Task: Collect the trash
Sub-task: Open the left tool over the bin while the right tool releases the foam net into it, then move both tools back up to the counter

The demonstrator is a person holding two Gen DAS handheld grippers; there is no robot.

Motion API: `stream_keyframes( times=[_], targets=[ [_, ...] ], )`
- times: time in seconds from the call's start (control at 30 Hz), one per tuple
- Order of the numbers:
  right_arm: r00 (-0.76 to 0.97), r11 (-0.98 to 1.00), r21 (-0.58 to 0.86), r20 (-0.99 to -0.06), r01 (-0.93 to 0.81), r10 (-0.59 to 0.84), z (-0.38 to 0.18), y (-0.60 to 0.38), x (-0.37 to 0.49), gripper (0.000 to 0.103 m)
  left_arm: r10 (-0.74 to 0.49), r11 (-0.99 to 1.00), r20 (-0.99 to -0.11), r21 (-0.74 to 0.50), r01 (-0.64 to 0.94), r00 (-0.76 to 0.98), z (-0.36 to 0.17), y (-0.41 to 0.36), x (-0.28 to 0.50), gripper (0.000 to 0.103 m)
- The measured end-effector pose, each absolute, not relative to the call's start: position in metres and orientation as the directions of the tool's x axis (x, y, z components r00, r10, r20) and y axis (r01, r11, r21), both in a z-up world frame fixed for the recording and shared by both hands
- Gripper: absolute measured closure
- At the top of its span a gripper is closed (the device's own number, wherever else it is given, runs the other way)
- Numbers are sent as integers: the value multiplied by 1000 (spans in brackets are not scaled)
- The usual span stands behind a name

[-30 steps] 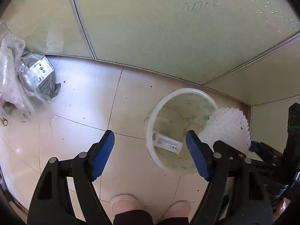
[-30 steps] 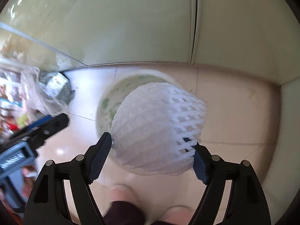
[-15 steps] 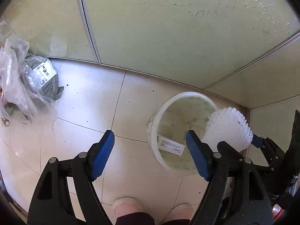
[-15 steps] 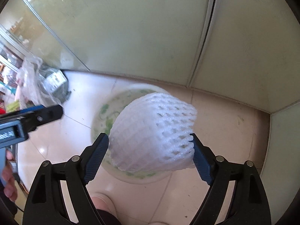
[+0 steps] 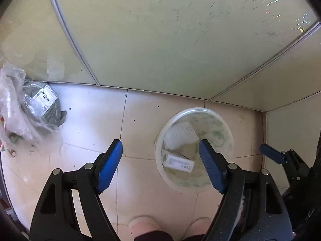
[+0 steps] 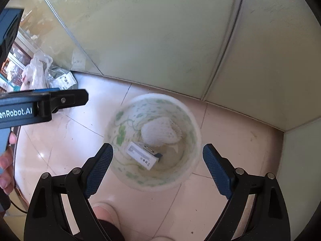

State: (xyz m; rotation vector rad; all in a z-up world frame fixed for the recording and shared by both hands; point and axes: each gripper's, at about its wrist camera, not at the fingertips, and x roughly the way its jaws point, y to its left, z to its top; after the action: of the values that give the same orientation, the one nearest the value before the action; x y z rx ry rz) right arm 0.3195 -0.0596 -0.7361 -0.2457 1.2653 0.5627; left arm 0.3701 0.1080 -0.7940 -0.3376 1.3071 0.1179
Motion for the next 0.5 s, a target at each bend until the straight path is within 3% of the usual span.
stream_keyframes(
  times=[0.23, 0.5],
  targets=[
    [283, 858, 38, -936, -513, 210, -613, -76, 315, 14, -67, 958, -967, -131, -255, 247, -694, 92, 352, 26],
    [444, 900, 12, -867, -436, 227, -402, -98, 314, 14, -33, 969, -934, -118, -219, 357, -497, 80, 339, 26]
  ],
)
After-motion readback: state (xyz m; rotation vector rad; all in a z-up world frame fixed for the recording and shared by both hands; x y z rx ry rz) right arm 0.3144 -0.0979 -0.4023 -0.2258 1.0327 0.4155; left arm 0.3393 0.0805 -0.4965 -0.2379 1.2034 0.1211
